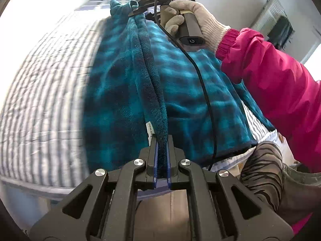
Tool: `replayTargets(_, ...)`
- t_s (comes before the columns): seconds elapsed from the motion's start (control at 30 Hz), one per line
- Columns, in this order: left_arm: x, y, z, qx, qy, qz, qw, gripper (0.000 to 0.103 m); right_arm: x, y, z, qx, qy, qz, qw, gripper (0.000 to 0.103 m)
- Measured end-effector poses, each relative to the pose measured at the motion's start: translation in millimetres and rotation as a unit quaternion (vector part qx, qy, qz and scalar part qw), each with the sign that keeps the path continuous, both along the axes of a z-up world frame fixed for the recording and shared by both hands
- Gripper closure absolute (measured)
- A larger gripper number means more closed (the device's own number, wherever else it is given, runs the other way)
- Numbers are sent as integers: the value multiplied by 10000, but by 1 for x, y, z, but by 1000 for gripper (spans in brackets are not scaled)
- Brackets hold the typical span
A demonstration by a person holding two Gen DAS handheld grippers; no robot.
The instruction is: Fold large clothes
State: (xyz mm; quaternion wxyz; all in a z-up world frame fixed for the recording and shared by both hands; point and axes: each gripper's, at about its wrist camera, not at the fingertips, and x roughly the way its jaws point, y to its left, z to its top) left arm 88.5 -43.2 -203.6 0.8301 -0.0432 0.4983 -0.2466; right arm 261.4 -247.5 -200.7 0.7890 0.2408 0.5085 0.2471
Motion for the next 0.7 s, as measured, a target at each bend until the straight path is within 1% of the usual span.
replayTargets(0.13,2,-27,-14,123,97,-226,9996,99,0,-37,-25,-141,291,-331,9989,96)
replayTargets(0.23,3,-39,-28,287,195,-323,9989,99,3,-49,-46,-262,555,-509,9968,96)
replayTargets(0.27,2,-44,-32,341,202,-359,9986,99,5,-51,-53,-301,608,-528,9963,96)
replayTargets(0.33,1,-52,-34,385,192,-389,9983,99,7,-55,-56,-312,564,-511,9966,96)
replayTargets(0.5,3,-57,-36,147,293,-323,9989,99,6,-47,-47,-522,364,-306,9975,94)
replayTargets(0.53,1,-56,-33,119,270,-311,9991,99,5,-47,-43,-517,344,-267,9977,88)
replayTargets(0.57,-1,-54,-30,92,253,-325,9991,96,6,-45,-38,-524,325,-252,9978,79)
replayTargets(0.63,-5,-46,-20,-123,311,-410,9986,94,-3,-50,-21,-614,200,-256,9976,68)
replayTargets(0.7,-14,-33,-4,-422,298,-415,9978,94,-15,-59,-3,-649,50,-239,9976,68)
